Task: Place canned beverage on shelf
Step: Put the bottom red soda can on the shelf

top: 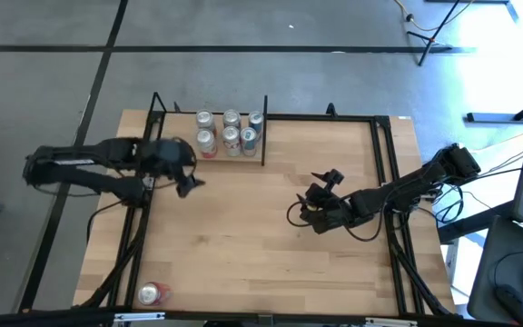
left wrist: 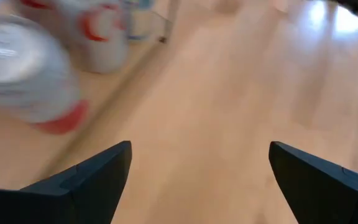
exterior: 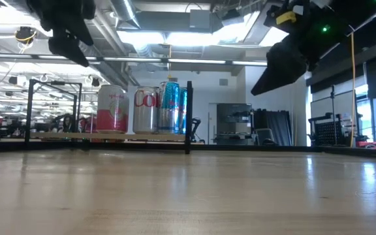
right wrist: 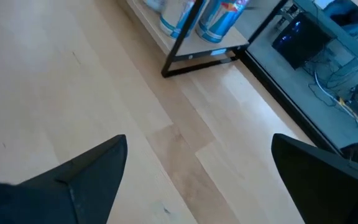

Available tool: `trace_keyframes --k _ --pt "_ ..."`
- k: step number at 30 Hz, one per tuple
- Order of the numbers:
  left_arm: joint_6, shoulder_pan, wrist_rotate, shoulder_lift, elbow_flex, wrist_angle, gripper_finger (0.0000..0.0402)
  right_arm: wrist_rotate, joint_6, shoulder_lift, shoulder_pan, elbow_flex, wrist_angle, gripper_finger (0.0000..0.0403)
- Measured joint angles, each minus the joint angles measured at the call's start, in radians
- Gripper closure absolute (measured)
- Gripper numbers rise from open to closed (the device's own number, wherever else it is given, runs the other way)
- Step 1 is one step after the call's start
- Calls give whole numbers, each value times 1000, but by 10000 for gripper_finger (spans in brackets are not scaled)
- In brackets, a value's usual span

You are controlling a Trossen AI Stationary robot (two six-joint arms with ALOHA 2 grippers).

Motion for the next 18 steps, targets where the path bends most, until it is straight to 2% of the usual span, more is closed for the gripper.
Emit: trace_keyframes --k 4,10,15,18 --pt "-154 -205 -65 63 0 67 28 -9 -42 0 0 0 9 20" --pt "-399 -448 -100 193 47 107 28 -64 -47 0 2 0 25 20" --pt "-578 -641 -147 360 181 82 28 -197 -43 0 15 0 51 20" --pt "-688 -734 -174 469 298 11 28 -208 -39 0 63 0 94 20"
